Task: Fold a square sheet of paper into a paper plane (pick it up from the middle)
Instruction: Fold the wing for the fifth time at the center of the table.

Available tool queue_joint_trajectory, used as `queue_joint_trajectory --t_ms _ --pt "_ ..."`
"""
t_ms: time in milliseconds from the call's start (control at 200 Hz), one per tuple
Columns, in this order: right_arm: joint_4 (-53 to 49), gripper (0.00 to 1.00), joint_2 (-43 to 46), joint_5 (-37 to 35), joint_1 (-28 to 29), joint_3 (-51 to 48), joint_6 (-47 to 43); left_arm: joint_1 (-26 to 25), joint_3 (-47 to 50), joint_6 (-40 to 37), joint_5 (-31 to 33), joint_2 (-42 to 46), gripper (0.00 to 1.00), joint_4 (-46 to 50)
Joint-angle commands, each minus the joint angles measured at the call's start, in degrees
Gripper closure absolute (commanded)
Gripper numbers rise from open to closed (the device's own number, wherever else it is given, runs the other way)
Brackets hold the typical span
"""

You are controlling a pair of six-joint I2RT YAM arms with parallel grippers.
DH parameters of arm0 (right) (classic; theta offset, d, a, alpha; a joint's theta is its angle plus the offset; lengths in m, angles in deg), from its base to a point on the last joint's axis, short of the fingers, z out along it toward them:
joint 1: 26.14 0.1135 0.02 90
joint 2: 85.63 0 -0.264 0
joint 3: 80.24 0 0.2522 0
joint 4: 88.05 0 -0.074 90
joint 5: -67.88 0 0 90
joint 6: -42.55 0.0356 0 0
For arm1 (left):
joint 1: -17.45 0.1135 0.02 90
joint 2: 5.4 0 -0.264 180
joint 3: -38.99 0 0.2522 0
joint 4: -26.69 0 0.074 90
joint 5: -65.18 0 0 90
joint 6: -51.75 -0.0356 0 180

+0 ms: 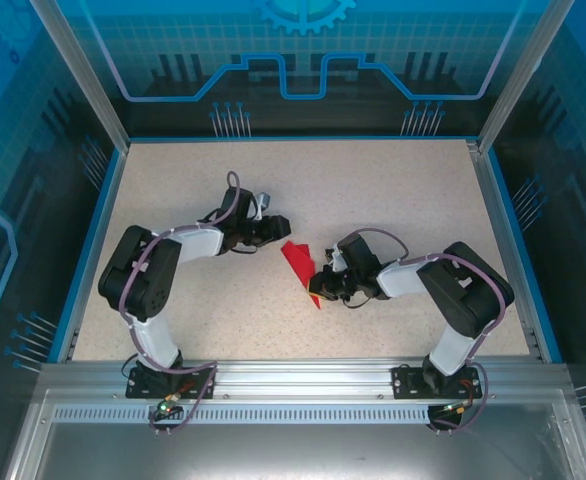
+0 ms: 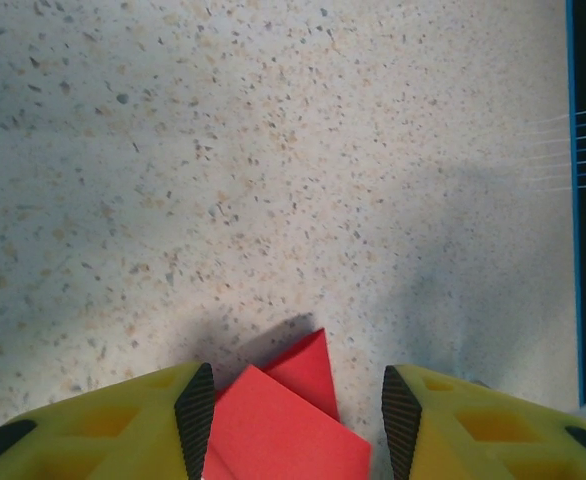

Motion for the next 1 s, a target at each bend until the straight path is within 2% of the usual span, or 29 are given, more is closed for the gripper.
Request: queue_joint_trajectory --t_ms 0,215,365,465,640,995 --pt "-2.57 0.9 -3.66 -1.55 1.56 0.02 1.23 -1.42 1.41 2.03 -3.97 3.63 0.49 -0.4" --pt "-2.31 0.9 -3.92 -2.46 1.8 0.09 2.07 -7.71 1.52 4.71 -5.05 0.04 0.49 -3.68" --pt "-2.49 0.9 -3.85 -2.5 1.82 -0.25 2.07 -8.77 2.39 7.87 -4.31 -5.39 0.5 -8.62" --pt "-3.03 0.9 -3.5 -2.51 1.83 -0.32 1.9 -8.48 2.69 7.33 -1.34 -7.02 0.5 -7.41" --pt "-3.72 0.9 -3.24 -2.6 1.82 -0.49 1.38 -5.61 3.16 7.78 -0.12 -8.58 0.5 -7.24" --pt "-3.36 0.9 -3.06 -1.87 1.83 0.09 1.19 0.43 1.92 3.41 -0.34 -4.03 0.49 -0.78"
